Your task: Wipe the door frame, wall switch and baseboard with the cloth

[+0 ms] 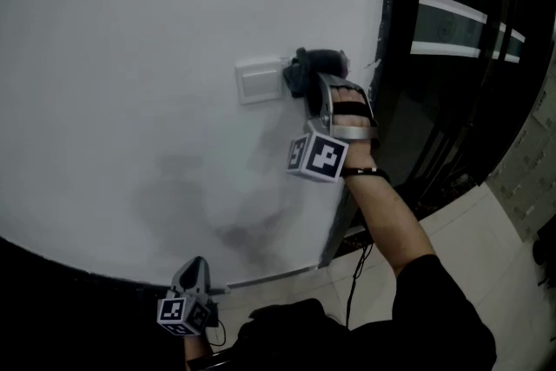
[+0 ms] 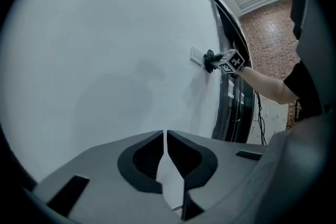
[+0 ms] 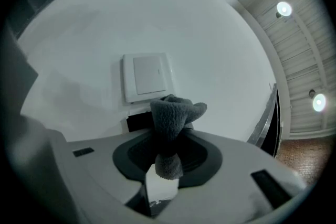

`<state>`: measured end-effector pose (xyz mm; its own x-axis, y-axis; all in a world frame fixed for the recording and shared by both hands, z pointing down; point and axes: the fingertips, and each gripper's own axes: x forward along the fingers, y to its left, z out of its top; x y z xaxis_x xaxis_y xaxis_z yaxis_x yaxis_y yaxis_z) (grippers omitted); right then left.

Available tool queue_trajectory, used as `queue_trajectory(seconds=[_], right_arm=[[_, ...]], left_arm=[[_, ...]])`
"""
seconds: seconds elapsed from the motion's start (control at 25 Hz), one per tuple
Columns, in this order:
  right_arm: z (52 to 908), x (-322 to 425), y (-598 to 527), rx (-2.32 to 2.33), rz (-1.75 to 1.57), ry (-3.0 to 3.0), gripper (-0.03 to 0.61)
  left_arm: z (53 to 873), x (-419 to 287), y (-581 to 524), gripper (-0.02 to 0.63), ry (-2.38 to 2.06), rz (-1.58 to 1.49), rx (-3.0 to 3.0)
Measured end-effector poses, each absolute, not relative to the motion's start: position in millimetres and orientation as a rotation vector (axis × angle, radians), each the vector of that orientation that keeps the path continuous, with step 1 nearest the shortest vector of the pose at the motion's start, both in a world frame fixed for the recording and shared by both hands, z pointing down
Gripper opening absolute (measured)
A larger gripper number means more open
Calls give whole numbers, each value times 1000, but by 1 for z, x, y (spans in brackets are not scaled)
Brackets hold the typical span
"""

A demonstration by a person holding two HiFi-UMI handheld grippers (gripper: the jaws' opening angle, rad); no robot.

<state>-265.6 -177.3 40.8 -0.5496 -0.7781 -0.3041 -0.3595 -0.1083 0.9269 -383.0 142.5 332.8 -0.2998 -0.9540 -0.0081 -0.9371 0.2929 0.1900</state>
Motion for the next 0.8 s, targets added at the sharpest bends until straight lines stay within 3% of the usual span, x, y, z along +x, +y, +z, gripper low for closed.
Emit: queue_trajectory(seconds=[0.8], right_arm=[[92, -270, -176, 1100, -1643, -1775, 95]], left_arm=[[340, -351, 125, 5, -2339, -292, 1884]])
